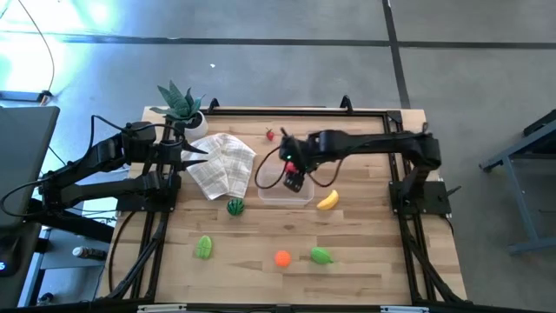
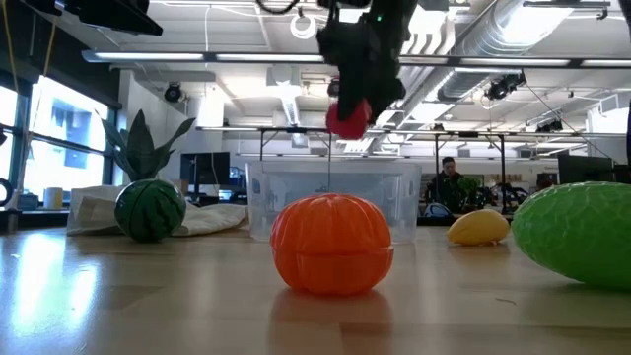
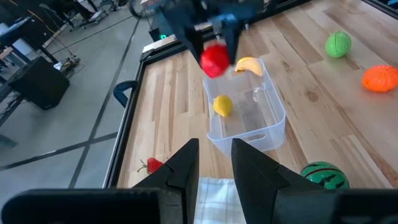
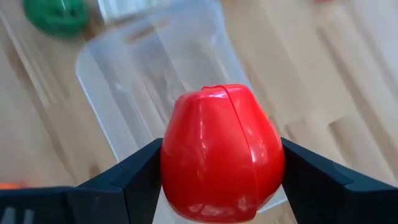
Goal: Pick and placing Produce into tupperware
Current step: Put the red apple into the transparent container
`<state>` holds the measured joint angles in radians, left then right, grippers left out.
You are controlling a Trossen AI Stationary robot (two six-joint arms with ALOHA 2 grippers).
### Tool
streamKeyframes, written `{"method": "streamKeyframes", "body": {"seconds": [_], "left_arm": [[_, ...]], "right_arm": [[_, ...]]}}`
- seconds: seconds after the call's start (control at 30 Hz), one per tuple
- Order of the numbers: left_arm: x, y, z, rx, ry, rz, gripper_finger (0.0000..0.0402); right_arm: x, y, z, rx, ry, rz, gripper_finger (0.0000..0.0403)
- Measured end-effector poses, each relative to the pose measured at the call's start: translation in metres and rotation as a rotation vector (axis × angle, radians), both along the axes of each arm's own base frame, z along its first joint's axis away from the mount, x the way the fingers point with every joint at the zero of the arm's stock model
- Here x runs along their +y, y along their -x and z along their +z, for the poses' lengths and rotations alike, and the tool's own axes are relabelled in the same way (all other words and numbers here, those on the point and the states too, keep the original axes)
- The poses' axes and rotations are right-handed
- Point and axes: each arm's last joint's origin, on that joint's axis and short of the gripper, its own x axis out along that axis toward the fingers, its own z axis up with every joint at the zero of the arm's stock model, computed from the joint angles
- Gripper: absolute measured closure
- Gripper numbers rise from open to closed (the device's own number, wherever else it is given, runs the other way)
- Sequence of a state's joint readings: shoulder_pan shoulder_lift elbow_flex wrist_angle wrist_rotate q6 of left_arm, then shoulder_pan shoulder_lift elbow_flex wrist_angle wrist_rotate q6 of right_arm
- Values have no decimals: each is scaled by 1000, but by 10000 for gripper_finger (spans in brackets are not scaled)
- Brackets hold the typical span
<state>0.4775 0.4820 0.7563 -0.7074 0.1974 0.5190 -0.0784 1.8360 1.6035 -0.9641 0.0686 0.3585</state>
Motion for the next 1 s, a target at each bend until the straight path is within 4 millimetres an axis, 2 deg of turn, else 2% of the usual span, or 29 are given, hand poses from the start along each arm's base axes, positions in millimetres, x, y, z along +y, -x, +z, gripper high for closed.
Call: {"method": "streamKeyframes", "body": {"seconds": [0.13,0.33,0.7,1.0], "left_arm": [[0,0,0,0,0,0,316],[0,0,0,0,0,0,316],[0,0,0,0,0,0,316],[0,0,0,0,0,0,316]], "right_arm": [[1,-8,-27,107,-17,32,141],[1,-16,-54,187,-19,59,141],[20,-24,-77,252,-14,135,141],[22,-28,-95,296,-52,169,141]]}}
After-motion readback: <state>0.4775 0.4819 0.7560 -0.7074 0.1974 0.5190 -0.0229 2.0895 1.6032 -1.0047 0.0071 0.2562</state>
